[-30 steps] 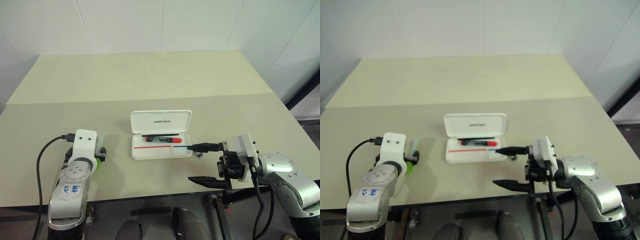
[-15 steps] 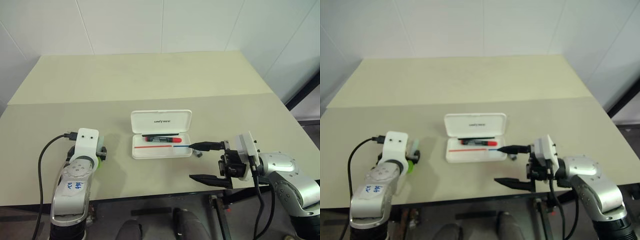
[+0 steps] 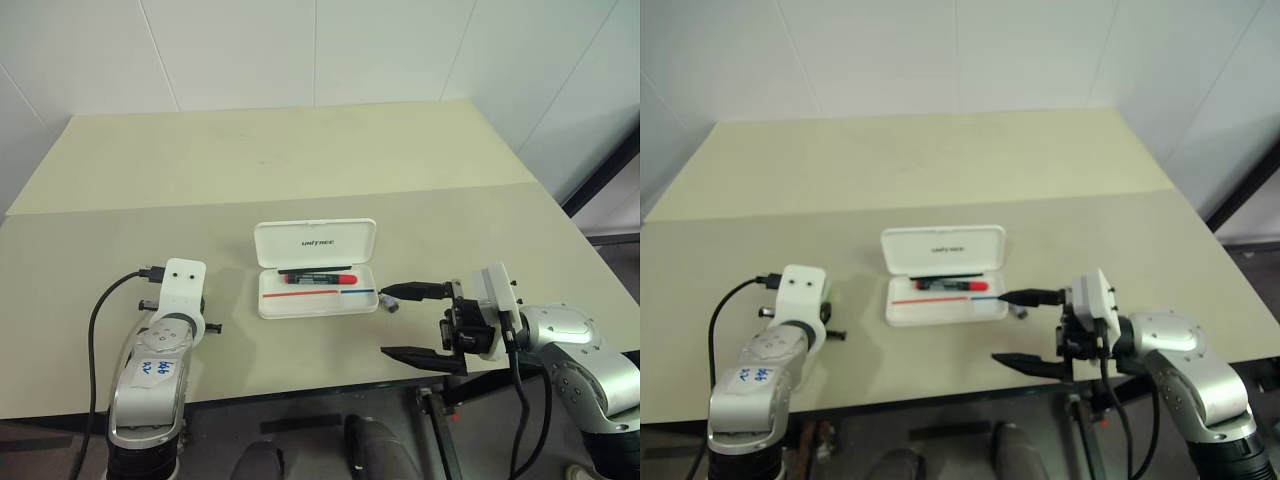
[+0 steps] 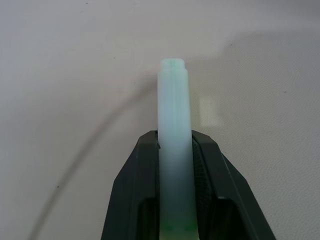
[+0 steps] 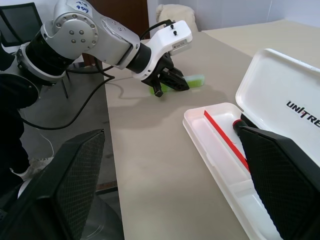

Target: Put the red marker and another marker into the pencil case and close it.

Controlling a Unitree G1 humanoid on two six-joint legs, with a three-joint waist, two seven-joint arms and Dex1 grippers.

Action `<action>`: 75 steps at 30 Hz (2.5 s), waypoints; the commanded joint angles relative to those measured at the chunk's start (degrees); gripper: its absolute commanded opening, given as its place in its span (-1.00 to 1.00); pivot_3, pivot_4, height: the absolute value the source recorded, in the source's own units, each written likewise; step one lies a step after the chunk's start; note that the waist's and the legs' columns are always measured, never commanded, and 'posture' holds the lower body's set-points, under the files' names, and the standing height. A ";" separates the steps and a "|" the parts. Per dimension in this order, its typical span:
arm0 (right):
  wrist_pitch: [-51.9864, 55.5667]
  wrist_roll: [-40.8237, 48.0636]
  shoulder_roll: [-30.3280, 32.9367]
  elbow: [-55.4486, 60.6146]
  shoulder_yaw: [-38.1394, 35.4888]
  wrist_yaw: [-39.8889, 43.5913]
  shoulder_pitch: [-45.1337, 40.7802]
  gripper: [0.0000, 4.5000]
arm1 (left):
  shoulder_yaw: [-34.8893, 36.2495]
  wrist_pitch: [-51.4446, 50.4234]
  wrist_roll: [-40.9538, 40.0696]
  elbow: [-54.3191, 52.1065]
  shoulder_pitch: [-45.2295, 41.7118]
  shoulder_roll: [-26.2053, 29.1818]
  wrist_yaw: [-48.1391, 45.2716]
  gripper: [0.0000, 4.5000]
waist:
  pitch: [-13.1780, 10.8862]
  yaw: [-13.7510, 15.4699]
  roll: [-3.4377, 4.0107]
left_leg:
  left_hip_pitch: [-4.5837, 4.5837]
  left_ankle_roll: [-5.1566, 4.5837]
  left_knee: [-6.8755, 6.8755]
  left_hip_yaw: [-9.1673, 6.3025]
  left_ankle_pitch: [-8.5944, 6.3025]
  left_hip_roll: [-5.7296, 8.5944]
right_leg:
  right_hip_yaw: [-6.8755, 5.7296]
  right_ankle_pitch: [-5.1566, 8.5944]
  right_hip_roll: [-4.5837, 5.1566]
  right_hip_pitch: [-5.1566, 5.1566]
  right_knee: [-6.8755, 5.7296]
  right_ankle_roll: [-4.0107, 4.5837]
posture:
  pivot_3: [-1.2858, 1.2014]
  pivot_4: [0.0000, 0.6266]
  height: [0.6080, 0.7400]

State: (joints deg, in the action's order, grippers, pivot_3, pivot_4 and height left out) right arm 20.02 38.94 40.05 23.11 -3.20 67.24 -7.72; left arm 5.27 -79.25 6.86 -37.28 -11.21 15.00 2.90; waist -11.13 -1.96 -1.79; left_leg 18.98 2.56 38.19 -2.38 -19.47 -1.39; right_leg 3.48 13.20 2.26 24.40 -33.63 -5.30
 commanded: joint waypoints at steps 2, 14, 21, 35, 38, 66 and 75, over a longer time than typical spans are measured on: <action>-0.96 1.13 0.85 0.71 -3.18 0.10 0.08 1.00 | 2.02 1.29 1.60 3.42 -0.67 0.10 1.42 -0.80 | 0.00 0.10 0.00 | 0.00 0.00 0.00 0.00 0.00 0.00 | 0.00 0.00 0.00 0.00 0.00 -0.01 | 0.03 -0.52 1.00; -0.71 3.71 -0.16 -0.36 -5.17 -0.66 -1.42 1.00 | 8.32 23.69 -1.72 11.08 -7.50 3.06 -1.59 -0.80 | -0.11 0.28 -0.18 | 0.14 0.04 -0.05 -0.33 -0.02 -0.10 | 0.02 -0.16 -0.35 0.17 0.19 0.18 | 0.03 -0.52 1.00; -2.46 3.30 -1.36 -0.89 -5.27 -0.54 0.04 1.00 | 10.15 34.04 -8.14 14.34 -11.20 9.79 -12.78 -0.80 | -0.11 0.59 -0.18 | 0.36 0.33 -0.14 -0.30 -0.29 -0.14 | -0.01 -0.52 -0.32 0.71 0.11 -0.65 | 0.03 -0.52 1.00; -1.70 9.48 -3.97 4.16 -7.99 -4.14 0.66 1.00 | 10.06 46.65 -21.34 19.94 -19.76 16.10 -30.20 -0.80 | -0.12 0.81 -0.18 | 0.43 0.37 -0.14 -0.17 -0.40 -0.15 | -0.03 -0.46 -0.27 0.87 0.05 -0.68 | 0.03 -0.52 1.00; -1.18 10.71 -3.89 5.27 -9.16 -5.63 1.30 1.00 | 8.84 48.58 -25.17 21.03 -23.01 17.21 -36.12 -0.80 | -0.12 0.70 -0.17 | 0.43 0.36 -0.12 -0.14 -0.40 -0.15 | -0.02 -0.46 -0.27 0.87 0.02 -0.68 | 0.03 -0.52 1.00; -3.94 6.55 -3.04 11.16 -12.99 -9.82 13.27 1.00 | -10.37 61.63 -27.62 22.06 -21.13 28.58 -72.01 -0.80 | -0.12 0.38 -0.16 | 0.31 0.23 -0.11 -0.08 -0.43 -0.22 | 0.17 -0.32 -0.49 0.86 -0.16 -0.58 | 0.03 -0.52 1.00; -5.59 5.79 -3.30 11.45 -13.14 -10.22 15.96 1.00 | -15.15 62.80 -19.72 24.40 -19.62 27.92 -68.66 -0.80 | -0.12 0.49 -0.16 | 0.31 0.17 -0.07 -0.07 -0.42 -0.23 | 0.20 -0.24 -0.53 0.86 -0.18 -0.45 | 0.03 -0.52 1.00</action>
State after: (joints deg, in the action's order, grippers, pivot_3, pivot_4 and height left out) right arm 15.79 44.39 36.72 32.57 -14.33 57.23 7.90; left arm -9.27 -16.18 -13.85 -10.88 -31.05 43.51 -67.28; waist -11.25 -1.47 -1.95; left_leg 19.28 2.72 38.11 -2.45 -19.89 -1.62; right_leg 3.68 12.96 1.73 25.26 -33.82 -5.76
